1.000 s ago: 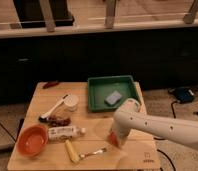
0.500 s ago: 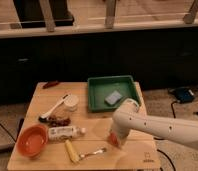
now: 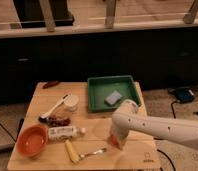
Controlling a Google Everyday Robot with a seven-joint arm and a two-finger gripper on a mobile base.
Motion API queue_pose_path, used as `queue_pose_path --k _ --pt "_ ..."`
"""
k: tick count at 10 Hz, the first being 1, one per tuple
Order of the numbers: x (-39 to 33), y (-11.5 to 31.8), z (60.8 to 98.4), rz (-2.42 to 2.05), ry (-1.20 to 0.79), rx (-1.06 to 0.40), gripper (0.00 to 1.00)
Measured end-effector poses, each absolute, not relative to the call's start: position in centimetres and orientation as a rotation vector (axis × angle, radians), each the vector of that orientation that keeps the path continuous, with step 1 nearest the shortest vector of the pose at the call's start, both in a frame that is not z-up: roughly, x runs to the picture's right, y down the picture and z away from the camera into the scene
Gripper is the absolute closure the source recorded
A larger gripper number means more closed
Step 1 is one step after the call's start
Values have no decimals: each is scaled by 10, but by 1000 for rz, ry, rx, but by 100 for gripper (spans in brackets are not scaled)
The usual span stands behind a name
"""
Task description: Place apple in paper cup
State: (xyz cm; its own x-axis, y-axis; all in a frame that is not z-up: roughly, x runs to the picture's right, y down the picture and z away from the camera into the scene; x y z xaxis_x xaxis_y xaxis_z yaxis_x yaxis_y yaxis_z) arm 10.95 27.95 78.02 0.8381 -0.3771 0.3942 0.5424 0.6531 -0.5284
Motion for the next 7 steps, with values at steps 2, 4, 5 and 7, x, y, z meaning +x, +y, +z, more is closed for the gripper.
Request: queue_pose_path --k 2,4,5,7 --pt "111 281 779 -543 -259 -684 79" --pt "110 283 780 -559 -259 -683 79" --pt "110 284 780 -566 -260 -682 79" --pt "110 284 780 -575 -261 -679 79"
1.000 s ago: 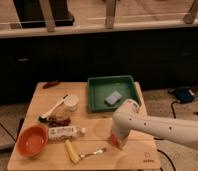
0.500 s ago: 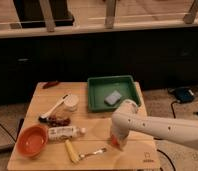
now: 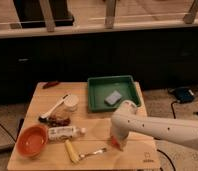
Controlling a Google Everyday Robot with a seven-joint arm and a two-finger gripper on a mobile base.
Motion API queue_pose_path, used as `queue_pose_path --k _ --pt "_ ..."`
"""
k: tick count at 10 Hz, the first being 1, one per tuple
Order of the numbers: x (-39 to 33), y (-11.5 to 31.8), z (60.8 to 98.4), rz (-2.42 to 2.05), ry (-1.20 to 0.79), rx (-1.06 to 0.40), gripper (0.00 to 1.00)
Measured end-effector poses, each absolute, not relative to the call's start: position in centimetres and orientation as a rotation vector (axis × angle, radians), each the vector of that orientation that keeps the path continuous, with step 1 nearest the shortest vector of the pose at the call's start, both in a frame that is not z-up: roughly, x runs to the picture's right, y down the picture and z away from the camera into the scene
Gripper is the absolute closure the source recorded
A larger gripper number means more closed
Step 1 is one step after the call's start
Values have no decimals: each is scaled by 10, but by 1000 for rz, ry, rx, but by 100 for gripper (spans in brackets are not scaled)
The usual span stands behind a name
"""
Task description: Place apple in paper cup
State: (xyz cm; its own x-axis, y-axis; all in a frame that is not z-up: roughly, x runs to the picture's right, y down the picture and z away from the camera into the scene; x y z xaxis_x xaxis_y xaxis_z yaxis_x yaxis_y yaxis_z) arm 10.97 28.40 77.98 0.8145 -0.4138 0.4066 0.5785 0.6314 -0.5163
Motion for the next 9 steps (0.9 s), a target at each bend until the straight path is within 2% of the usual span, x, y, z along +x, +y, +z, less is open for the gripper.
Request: queue_pose_path --k 9 --pt "106 285 775 -631 -271 -673 79"
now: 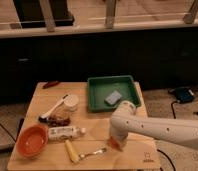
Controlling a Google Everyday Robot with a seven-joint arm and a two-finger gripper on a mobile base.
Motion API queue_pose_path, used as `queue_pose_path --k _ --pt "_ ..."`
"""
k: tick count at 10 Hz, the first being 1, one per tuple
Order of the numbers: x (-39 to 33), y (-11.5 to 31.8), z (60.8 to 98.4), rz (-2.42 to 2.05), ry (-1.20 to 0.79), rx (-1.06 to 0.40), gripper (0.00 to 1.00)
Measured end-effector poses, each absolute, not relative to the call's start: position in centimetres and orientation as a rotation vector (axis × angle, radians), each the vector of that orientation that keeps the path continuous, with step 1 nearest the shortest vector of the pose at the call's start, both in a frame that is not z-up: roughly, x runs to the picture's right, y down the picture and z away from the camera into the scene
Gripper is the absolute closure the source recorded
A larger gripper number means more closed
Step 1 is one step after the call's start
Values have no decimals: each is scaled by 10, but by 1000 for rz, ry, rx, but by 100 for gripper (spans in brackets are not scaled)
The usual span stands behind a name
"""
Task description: Place apple in paper cup
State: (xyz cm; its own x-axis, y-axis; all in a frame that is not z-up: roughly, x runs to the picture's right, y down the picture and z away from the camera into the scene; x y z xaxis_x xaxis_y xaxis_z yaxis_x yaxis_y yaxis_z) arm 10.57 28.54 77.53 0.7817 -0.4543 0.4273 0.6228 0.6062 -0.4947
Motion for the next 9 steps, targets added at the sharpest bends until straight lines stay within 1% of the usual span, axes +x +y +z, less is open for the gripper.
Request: queue_pose_path --k 9 --pt "102 286 771 -686 -282 -664 79"
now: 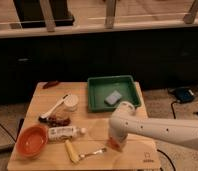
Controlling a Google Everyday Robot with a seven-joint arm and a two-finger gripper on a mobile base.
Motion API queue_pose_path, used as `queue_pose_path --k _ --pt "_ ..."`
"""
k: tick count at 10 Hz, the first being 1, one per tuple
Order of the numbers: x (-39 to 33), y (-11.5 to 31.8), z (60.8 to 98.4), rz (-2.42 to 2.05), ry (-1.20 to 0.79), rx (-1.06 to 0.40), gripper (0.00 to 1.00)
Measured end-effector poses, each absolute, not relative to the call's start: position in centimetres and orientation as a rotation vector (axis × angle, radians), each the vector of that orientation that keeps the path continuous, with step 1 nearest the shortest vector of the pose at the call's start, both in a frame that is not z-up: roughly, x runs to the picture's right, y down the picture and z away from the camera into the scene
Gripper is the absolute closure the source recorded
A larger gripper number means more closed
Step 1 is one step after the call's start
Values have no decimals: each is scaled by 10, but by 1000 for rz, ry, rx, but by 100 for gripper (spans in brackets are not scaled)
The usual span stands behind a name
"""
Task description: Place apple in paper cup
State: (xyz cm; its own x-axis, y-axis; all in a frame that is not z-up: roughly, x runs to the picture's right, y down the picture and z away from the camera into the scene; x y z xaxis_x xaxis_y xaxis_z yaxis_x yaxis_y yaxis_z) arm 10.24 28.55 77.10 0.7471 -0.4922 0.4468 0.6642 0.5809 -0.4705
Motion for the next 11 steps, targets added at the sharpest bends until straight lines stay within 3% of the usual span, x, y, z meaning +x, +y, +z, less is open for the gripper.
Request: queue_pose_path --k 11 --pt "95 283 765 -764 -309 -645 79"
